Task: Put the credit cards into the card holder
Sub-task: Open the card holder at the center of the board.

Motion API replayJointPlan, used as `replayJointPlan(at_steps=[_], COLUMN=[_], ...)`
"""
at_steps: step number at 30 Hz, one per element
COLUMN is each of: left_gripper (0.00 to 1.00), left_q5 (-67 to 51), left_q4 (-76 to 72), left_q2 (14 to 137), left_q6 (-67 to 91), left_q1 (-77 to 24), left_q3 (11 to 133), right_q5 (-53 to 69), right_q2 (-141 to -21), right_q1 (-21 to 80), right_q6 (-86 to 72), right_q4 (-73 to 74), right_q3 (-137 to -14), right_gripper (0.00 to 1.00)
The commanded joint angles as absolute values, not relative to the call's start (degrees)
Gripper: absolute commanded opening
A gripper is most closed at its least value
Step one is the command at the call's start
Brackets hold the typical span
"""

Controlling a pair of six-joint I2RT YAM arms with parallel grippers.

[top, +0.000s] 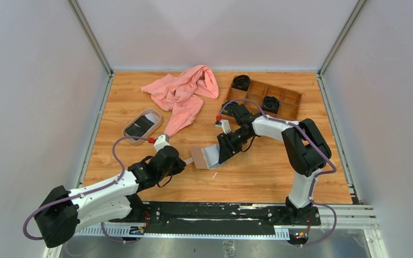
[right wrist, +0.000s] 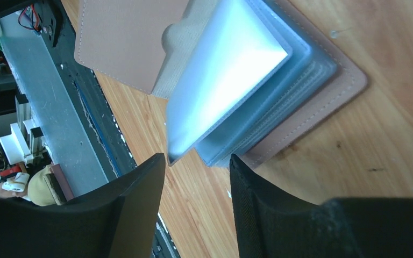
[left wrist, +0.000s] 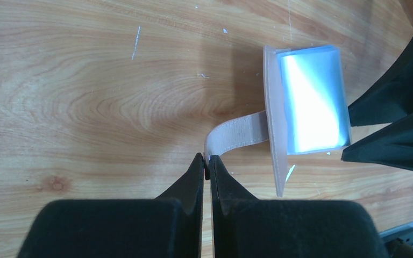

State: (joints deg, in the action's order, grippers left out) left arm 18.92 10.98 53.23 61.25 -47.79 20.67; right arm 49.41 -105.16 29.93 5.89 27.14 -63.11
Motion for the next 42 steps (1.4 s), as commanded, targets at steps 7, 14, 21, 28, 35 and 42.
replayJointPlan(at_steps=[7,14,21,28,35,42], left_gripper=[0.0,0.0,0.0,0.0,0.05,0.44], left_q5=[18.87,18.19,17.8,16.76,16.22,15.01], left_q4=[10.82,10.46,10.28,9.54,10.5,15.39], left_q2=[53.71,53.77,52.42,51.41,46.82,34.53], left_q6=[59.48,58.62,58.43,58.22,59.31,60.47], left_q1=[-47.55,-47.55,-47.4,-46.96,-46.85,-46.85], left_q3=[20.13,19.79,18.75,17.6,15.59,15.28], right_q5=[50.74,53.62,55.48,54.72,57.33,53.53], right_q2=[-104.91,-106.94,-110.88,-111.42,-114.64,-116.5], right_q1=[35.23,37.35,39.5,42.53,45.78,45.69], right_q6=[5.27,4.22,4.44,6.96,7.43,7.43], right_q4=[29.05,29.18,30.87,32.87,33.29,33.81], right_q3=[-66.48,-70.74,-75.27,-78.35,-79.78,-80.06], right_gripper=[0.44,0.4,0.42,0.54,0.61,0.63])
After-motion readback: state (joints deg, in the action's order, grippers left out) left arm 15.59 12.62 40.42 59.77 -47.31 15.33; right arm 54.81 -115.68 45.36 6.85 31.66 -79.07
